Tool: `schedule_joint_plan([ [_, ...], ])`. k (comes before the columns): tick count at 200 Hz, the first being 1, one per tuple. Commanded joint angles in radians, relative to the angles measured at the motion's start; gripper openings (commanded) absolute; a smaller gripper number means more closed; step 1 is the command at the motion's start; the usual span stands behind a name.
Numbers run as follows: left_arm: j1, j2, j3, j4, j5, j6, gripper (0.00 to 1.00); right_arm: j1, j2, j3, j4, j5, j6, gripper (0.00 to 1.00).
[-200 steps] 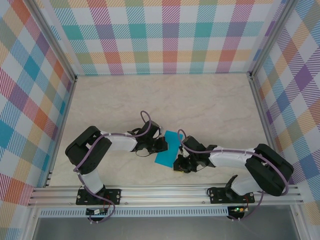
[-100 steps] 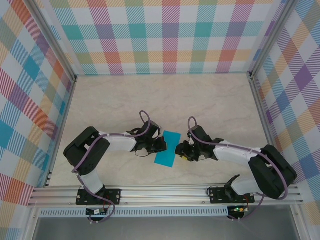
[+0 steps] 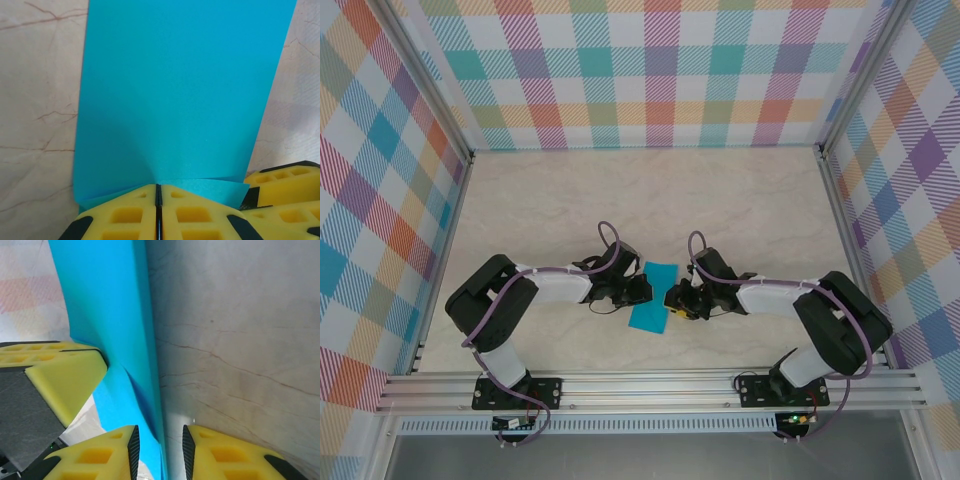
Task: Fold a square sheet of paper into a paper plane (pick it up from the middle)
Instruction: Turn over the paper at the center of the table.
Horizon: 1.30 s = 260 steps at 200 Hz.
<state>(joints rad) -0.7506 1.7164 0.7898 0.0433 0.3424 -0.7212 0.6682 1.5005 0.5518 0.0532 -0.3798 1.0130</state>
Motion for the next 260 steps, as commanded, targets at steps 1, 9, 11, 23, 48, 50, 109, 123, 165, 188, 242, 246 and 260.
schedule_joint_plan([
  [1,-0.007,-0.021,0.023,-0.033,-0.011,0.006,0.10,0.000,0.018,0.011,0.060,-0.051,-0.012,0.31],
  [9,-0.005,-0.021,0.023,-0.032,-0.011,0.005,0.10,0.000,0.025,0.014,0.066,-0.064,-0.013,0.30],
  [11,-0.005,-0.021,0.024,-0.033,-0.011,0.006,0.10,-0.001,0.026,0.015,0.065,-0.064,-0.014,0.29],
  [23,-0.007,-0.022,0.026,-0.031,-0.009,0.006,0.10,-0.001,0.038,0.020,0.073,-0.071,-0.016,0.29],
  [48,-0.007,-0.035,0.026,-0.013,0.003,-0.002,0.12,0.001,0.067,0.030,0.090,-0.092,-0.027,0.25],
  [50,-0.006,-0.036,0.025,-0.008,0.006,-0.006,0.13,-0.001,0.068,0.030,0.090,-0.094,-0.028,0.25],
  [109,0.008,-0.278,-0.017,-0.039,-0.082,-0.022,0.33,-0.001,0.006,0.036,0.032,-0.083,-0.087,0.11],
  [123,0.015,-0.370,-0.045,-0.087,-0.134,-0.015,0.37,-0.001,-0.036,0.048,-0.034,-0.067,-0.116,0.10],
  [165,0.045,-0.665,-0.092,-0.362,-0.310,0.052,0.46,-0.001,-0.192,0.166,-0.406,0.049,-0.250,0.09],
  [188,0.074,-0.822,-0.118,-0.470,-0.356,0.081,0.55,0.001,-0.269,0.286,-0.684,0.181,-0.320,0.09],
  [242,0.120,-1.001,-0.104,-0.681,-0.318,0.121,0.78,0.009,-0.266,0.604,-1.296,0.622,-0.298,0.10],
  [246,0.122,-1.000,-0.104,-0.684,-0.302,0.131,0.78,0.013,-0.252,0.621,-1.333,0.656,-0.288,0.09],
  [260,0.136,-1.000,-0.097,-0.720,-0.280,0.127,0.78,0.037,-0.186,0.689,-1.437,0.764,-0.263,0.07],
])
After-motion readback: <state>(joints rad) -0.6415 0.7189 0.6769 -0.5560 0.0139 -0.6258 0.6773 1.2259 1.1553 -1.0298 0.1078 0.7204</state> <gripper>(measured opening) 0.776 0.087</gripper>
